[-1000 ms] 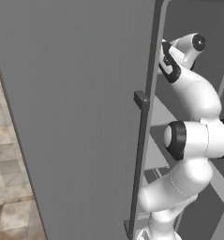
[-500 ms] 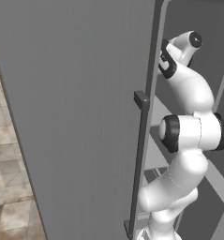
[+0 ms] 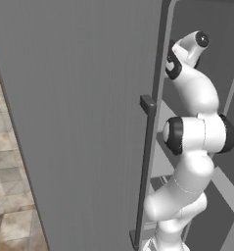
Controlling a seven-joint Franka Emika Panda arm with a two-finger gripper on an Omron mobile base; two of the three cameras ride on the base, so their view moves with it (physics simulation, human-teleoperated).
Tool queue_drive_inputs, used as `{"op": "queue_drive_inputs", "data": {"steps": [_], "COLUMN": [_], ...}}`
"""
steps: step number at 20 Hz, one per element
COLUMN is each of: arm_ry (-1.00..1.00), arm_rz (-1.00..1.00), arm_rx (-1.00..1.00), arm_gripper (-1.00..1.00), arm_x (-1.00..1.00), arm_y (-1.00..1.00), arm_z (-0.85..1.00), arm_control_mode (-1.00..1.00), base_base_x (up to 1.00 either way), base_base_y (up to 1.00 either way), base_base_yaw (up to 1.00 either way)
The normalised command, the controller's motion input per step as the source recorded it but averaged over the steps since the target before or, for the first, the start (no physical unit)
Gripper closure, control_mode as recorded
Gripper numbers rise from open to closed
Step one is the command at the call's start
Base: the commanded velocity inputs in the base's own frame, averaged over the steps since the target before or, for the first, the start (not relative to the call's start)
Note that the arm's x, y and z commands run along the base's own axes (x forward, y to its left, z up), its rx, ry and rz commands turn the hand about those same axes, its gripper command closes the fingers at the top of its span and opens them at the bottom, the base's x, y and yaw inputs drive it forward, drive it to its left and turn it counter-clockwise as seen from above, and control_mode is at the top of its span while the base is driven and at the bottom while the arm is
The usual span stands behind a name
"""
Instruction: Take the sweet potato and tomato out of the freezer and place them in the tupperware container on the counter. Then put the tupperware containing the vegetables back in the freezer.
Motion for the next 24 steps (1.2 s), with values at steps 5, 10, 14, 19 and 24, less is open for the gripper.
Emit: {"op": "queue_drive_inputs", "data": {"steps": [5,10,14,19,24], "arm_ry": [0.03,0.02,0.01,0.03,0.03], "arm_rz": [0.01,0.02,0.02,0.02,0.02], "arm_rx": [0.0,0.0,0.0,0.0,0.0], "arm_gripper": [-1.0,-1.0,-1.0,1.0,1.0], "arm_x": [0.15,0.18,0.18,0.02,0.0], "arm_y": [0.0,0.0,0.0,0.1,0.17], "arm_z": [-0.14,-0.19,-0.2,-0.29,-0.32], "arm_control_mode": [-1.0,-1.0,-1.0,-1.0,-1.0], "base_base_x": [0.0,0.0,0.0,0.0,0.0], "base_base_y": [0.0,0.0,0.0,0.0,0.0], "base_base_yaw": [0.0,0.0,0.0,0.0,0.0]}}
